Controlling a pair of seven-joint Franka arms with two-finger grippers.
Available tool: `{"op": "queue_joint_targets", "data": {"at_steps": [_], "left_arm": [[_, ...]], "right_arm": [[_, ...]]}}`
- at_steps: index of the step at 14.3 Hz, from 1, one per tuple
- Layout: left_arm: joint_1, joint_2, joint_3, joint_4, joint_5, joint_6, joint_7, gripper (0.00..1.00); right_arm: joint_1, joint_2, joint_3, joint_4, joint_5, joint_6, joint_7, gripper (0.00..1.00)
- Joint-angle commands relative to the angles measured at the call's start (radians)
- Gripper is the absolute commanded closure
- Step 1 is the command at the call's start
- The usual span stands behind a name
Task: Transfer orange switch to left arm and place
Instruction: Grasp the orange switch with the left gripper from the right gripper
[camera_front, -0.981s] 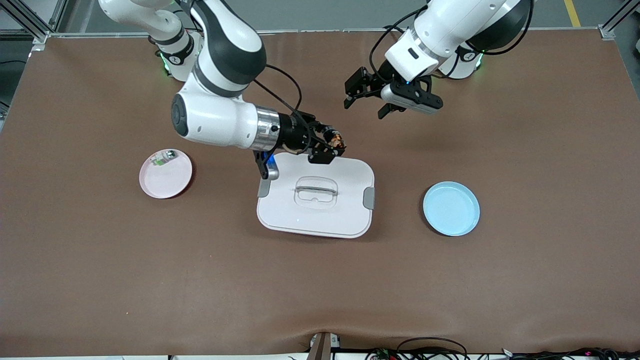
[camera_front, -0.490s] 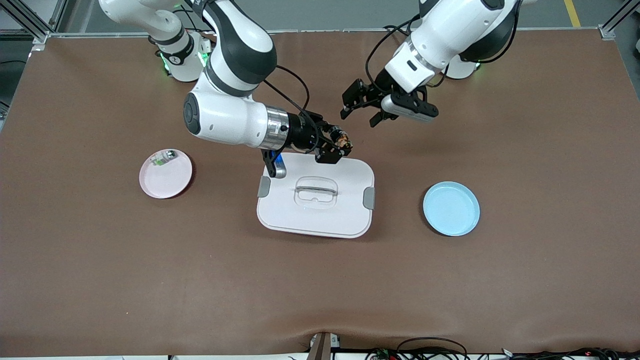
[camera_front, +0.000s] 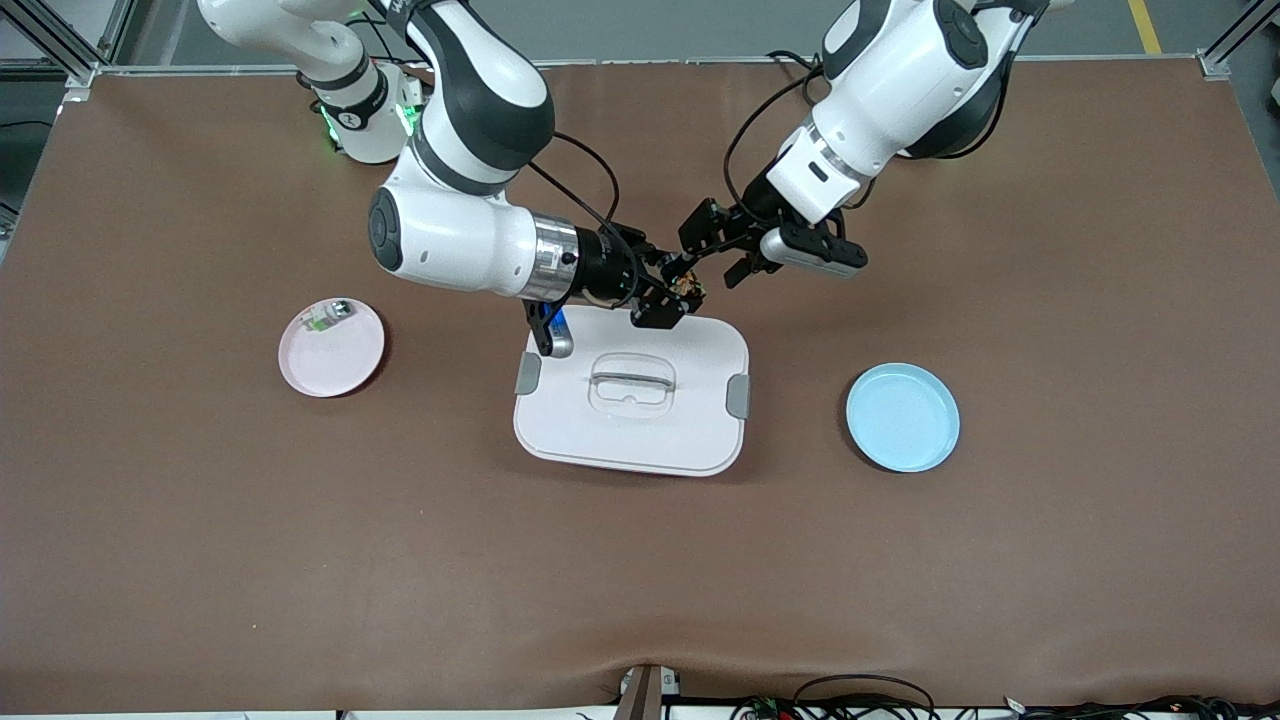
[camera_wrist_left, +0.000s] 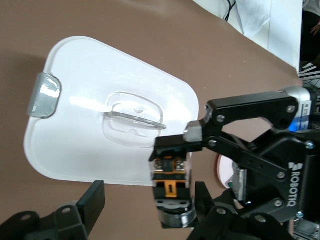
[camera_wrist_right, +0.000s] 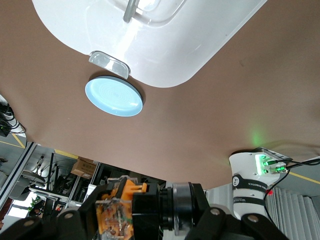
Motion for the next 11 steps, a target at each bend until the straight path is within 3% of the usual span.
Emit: {"op": "queue_joint_targets", "data": {"at_steps": [1,3,5,8,9,11], "left_arm": [[-0.02,0.016,-0.02,0.001,-0.054,0.063,-0.004,0.22],[-0.02,0.021,-0.022,-0.001,-0.054,0.066,-0.003,0.32],[-0.023,0.025,-0.022,-0.001,-0.054,0.066,-0.006,0.5],[-0.023,0.03,-0.022,0.001,-0.054,0.066,-0.024,0.95],[-0.023,0.03,-0.022,0.001,-0.054,0.066,-0.024,1.0],[-0.023,0.03,-0.022,0.004,-0.054,0.064,-0.029,1.0]], "right_arm": [[0.01,0.016,-0.007,0.032,0.016,-0.003,0.014,0.78],[0.01,0.016,-0.007,0.033,0.017,-0.003,0.014,0.78],[0.01,0.018,-0.007,0.033,0.017,-0.003,0.014,0.78],[0.01,0.018,-0.008,0.033,0.017,-0.003,0.014,0.78],[0.008,0.018,-0.007,0.033,0.017,-0.003,0.014,0.78],[0.01,0.018,-0.007,0.033,0.017,-0.003,0.014,0.78]]}}
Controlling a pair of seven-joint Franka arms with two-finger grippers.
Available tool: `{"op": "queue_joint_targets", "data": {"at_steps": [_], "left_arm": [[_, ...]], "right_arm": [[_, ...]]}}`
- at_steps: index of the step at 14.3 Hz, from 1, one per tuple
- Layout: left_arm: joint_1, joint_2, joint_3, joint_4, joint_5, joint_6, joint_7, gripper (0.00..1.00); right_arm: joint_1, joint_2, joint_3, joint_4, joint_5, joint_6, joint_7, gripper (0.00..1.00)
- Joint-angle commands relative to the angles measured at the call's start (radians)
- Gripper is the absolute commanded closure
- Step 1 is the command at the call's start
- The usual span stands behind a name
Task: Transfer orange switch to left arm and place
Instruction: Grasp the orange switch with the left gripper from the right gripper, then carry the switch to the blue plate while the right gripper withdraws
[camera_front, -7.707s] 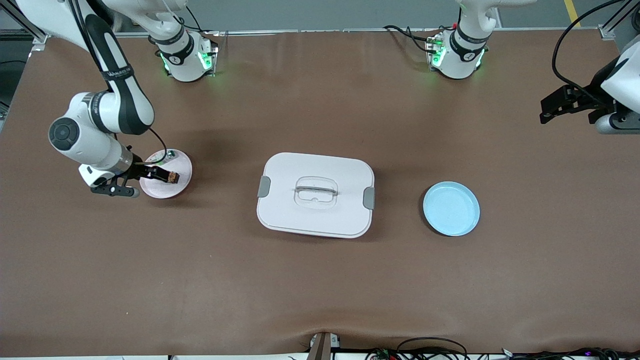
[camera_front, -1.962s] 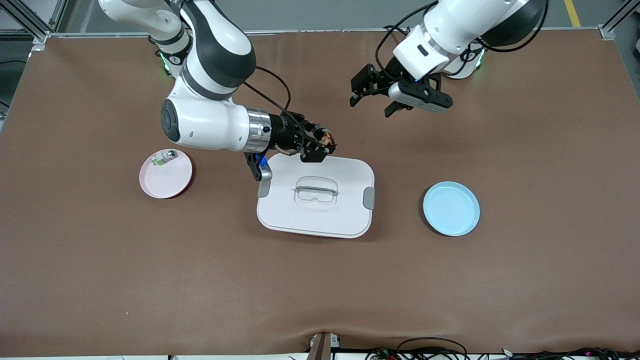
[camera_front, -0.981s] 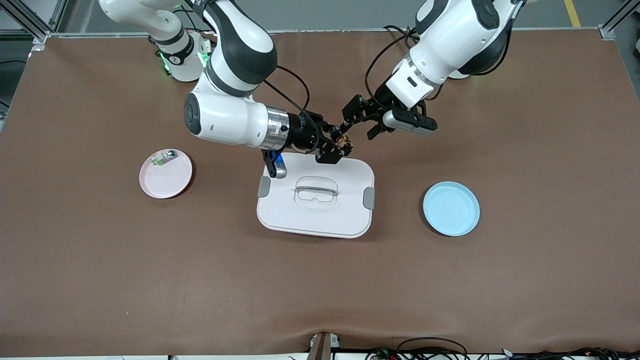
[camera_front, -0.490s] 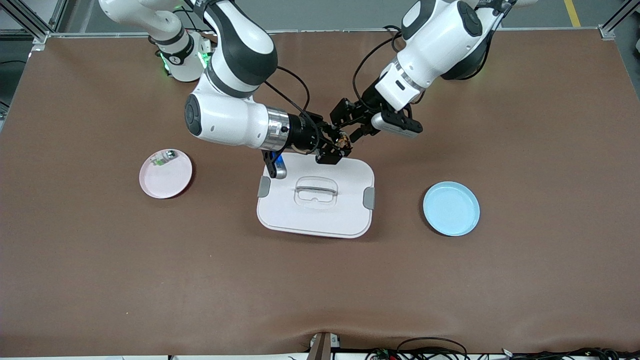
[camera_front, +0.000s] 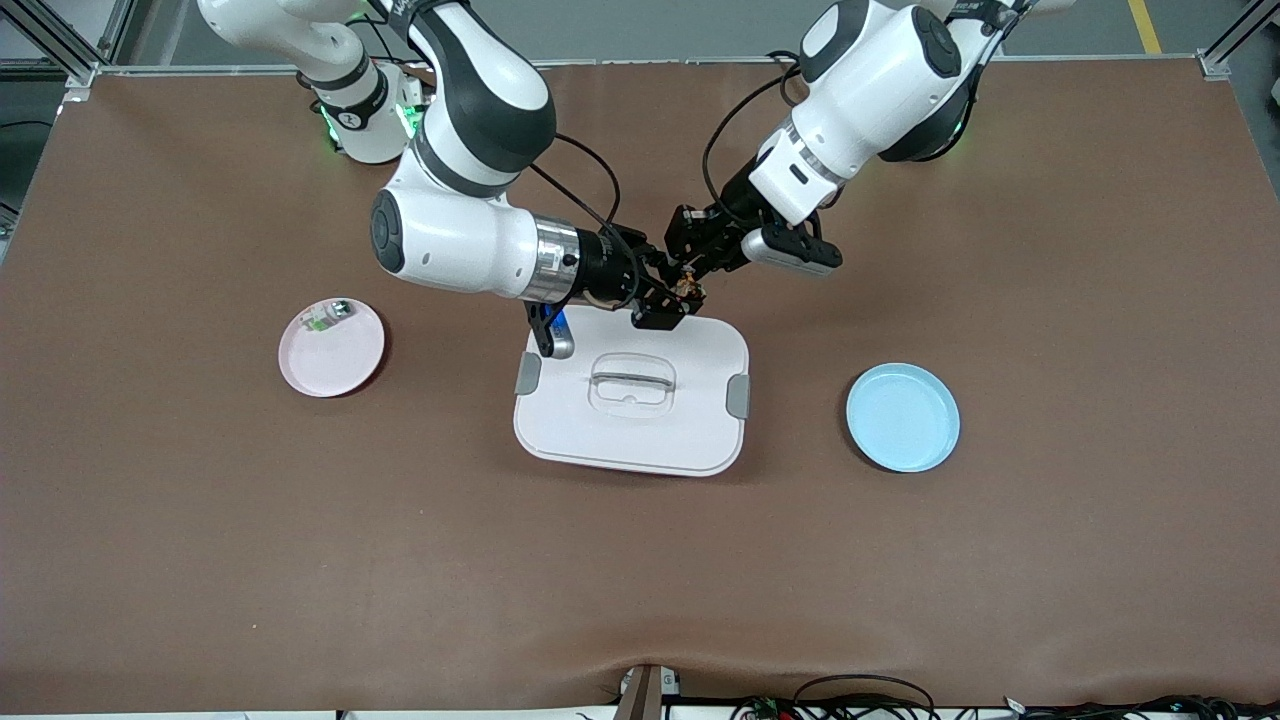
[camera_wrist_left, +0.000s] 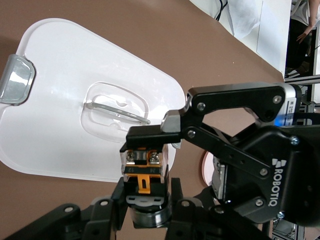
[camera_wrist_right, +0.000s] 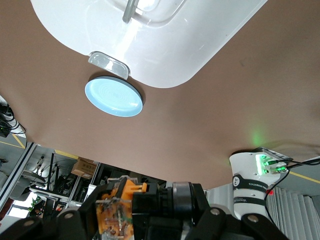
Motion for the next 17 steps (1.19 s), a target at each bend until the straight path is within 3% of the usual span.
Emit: {"op": "queue_joint_targets", "data": {"at_steps": [1,2,4,8,12,17], "left_arm": [[-0.001,0.002,-0.006,0.006,-0.009,0.008,-0.018,1.0],[0.001,0.002,-0.006,0.007,-0.009,0.006,-0.018,1.0],[0.004,0.002,-0.006,0.006,0.001,0.002,-0.015,1.0],[0.013,0.001,-0.004,0.007,0.024,-0.009,-0.009,1.0],[0.061,-0.002,0.002,0.041,0.121,-0.121,-0.009,1.0],[0.14,-0.007,0.003,0.062,0.352,-0.262,0.002,1.0]], "right_arm": [[0.007,0.014,-0.008,0.033,0.014,-0.005,0.014,0.78],[0.007,0.014,-0.006,0.033,0.014,-0.005,0.014,0.76],[0.007,0.014,-0.006,0.033,0.014,-0.006,0.014,0.57],[0.004,0.013,-0.008,0.036,0.005,-0.009,0.011,0.0],[-0.002,0.013,-0.009,0.051,0.002,-0.012,0.011,0.0],[-0.011,0.002,-0.015,0.045,-0.007,-0.023,0.002,0.0]]}}
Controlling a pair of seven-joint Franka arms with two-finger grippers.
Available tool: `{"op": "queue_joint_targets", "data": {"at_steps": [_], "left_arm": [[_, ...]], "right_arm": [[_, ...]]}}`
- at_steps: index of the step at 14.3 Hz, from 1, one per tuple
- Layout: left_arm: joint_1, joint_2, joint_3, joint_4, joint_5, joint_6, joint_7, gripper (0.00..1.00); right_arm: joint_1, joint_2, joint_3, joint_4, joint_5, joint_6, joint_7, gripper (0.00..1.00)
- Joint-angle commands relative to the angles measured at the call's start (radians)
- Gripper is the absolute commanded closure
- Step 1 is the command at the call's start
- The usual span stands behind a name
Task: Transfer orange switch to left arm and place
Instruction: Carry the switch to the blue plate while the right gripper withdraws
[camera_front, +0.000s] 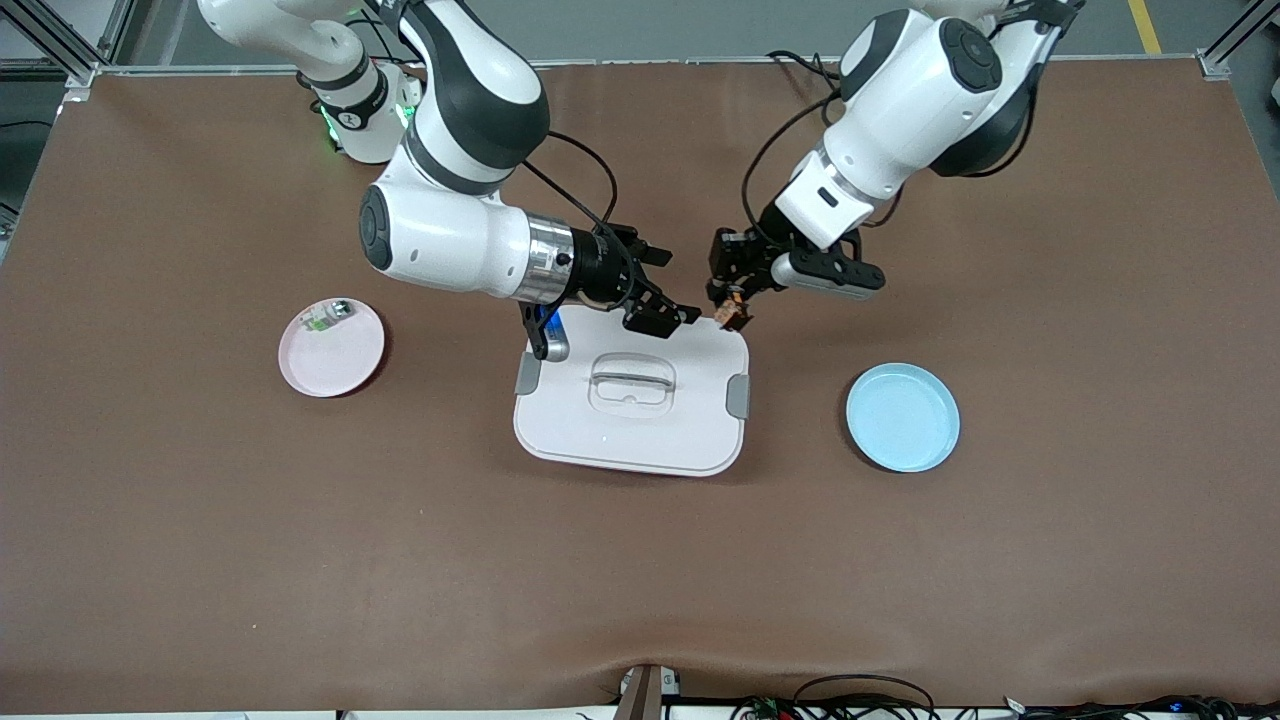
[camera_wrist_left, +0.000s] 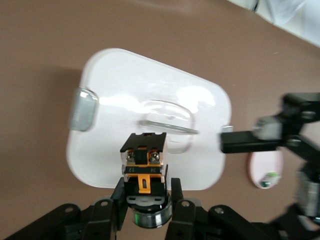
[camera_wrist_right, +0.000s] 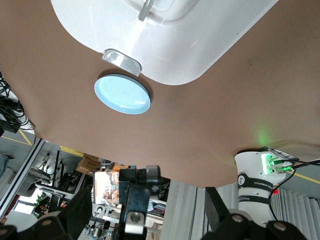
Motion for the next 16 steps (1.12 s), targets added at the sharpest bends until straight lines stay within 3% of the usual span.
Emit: {"op": "queue_joint_targets", "data": {"at_steps": [1,5,7,11,16], "left_arm": [[0.041,-0.005,-0.004,0.013,0.116,-0.069,0.02,1.0],[0.139,0.015,-0.002,0.01,0.163,-0.143,0.234,1.0],[0.198,0.035,-0.004,0.007,0.217,-0.147,0.367,1.0],[0.28,0.11,-0.002,0.009,0.341,-0.147,0.569,1.0],[0.318,0.219,-0.002,0.013,0.551,-0.144,0.724,1.0]], "right_arm": [[-0.014,-0.002,-0.002,0.018,-0.031,-0.038,0.002,0.0],[-0.025,-0.042,-0.002,-0.01,-0.191,-0.128,-0.005,0.0],[-0.019,-0.1,-0.002,-0.092,-0.27,-0.126,-0.066,0.0],[-0.052,-0.254,-0.003,-0.309,-0.33,-0.117,-0.278,0.0],[-0.131,-0.386,-0.003,-0.435,-0.613,-0.149,-0.479,0.0]]}}
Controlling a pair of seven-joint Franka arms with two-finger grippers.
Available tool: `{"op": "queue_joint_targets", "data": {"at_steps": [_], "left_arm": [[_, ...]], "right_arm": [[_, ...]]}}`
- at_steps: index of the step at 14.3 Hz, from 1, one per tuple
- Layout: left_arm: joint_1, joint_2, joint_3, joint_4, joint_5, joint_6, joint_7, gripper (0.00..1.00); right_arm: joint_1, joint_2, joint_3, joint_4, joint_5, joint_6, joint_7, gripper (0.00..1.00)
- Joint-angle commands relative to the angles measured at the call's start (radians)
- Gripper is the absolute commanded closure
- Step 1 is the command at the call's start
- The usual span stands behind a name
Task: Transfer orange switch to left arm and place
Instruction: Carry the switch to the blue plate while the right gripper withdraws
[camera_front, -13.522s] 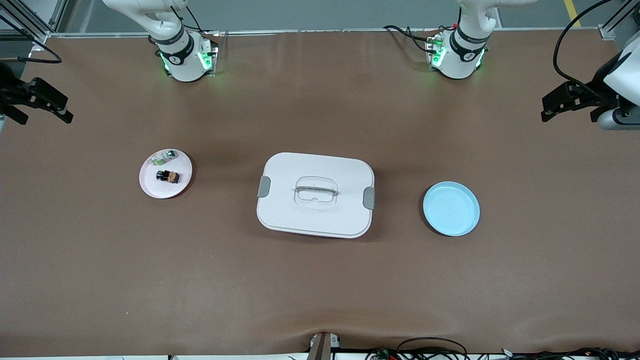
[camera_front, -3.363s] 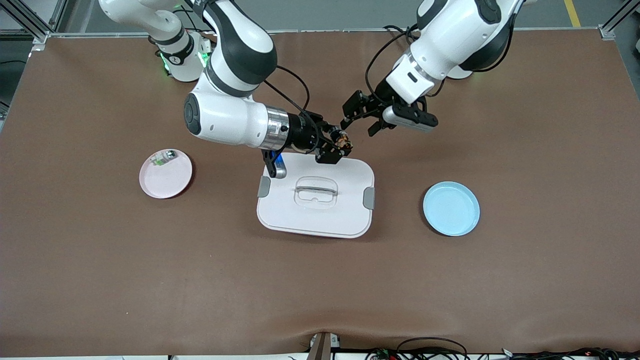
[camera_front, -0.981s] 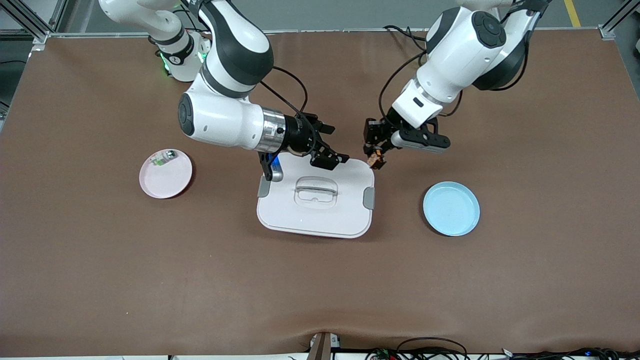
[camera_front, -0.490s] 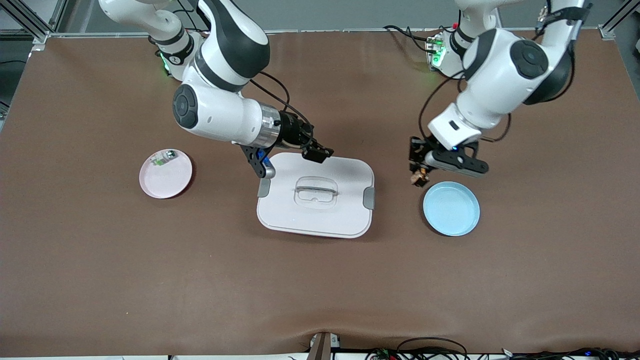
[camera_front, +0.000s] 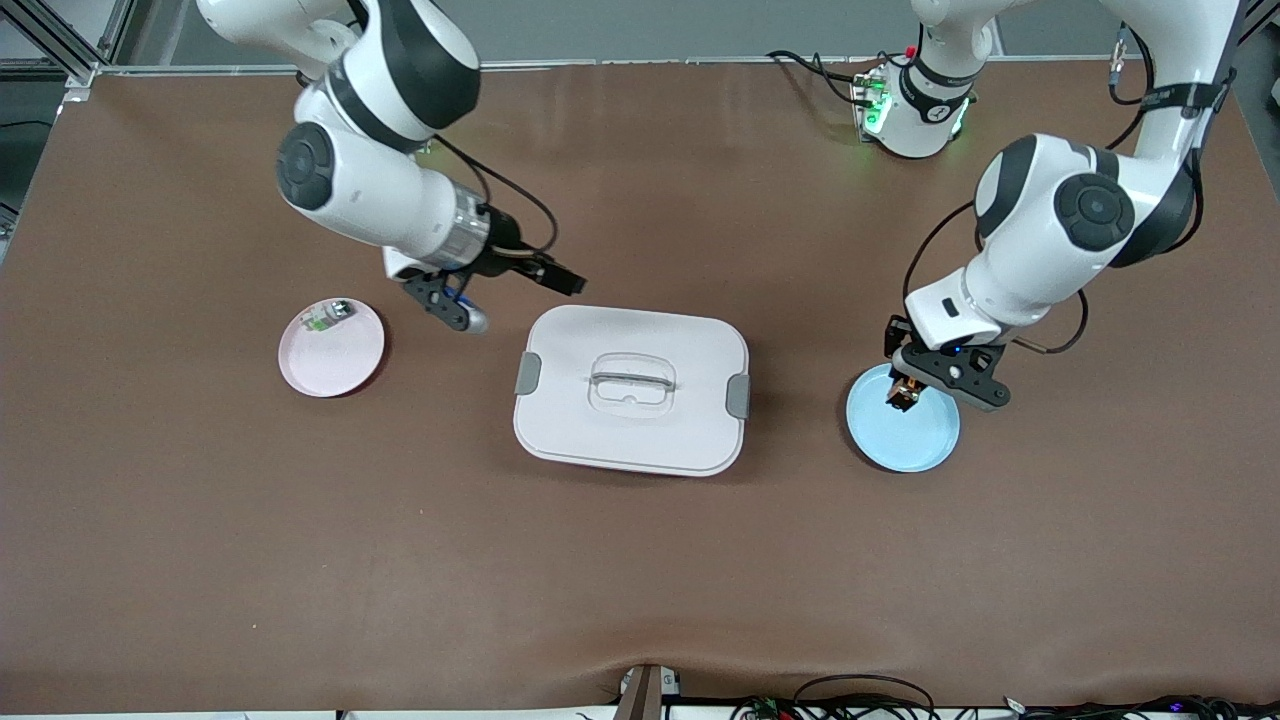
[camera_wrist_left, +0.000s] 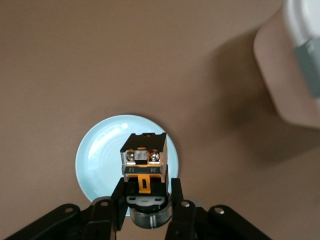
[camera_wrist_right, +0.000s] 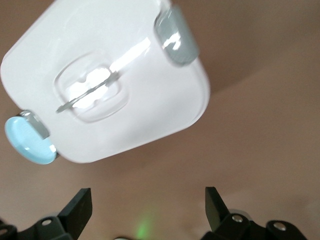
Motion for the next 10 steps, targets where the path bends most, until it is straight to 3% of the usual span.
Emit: {"op": "queue_joint_targets", "data": {"at_steps": [1,3,5,10], "left_arm": [[0.016,0.062,-0.01,0.017,0.109,-0.009,0.091,1.0],[0.024,0.101,-0.01,0.014,0.12,-0.007,0.221,1.0],[0.022,0.118,-0.01,0.006,0.134,-0.002,0.339,1.0],[0.065,0.217,-0.01,0.003,0.344,0.074,0.524,1.0]], "right_arm": [[-0.051,-0.096,0.012,-0.079,-0.139,-0.038,-0.122,0.0],[-0.103,-0.116,0.012,-0.078,-0.216,-0.084,-0.226,0.0],[-0.166,-0.13,0.012,-0.074,-0.239,-0.124,-0.327,0.0],[-0.377,-0.157,0.012,-0.062,-0.279,-0.231,-0.614,0.0]]}}
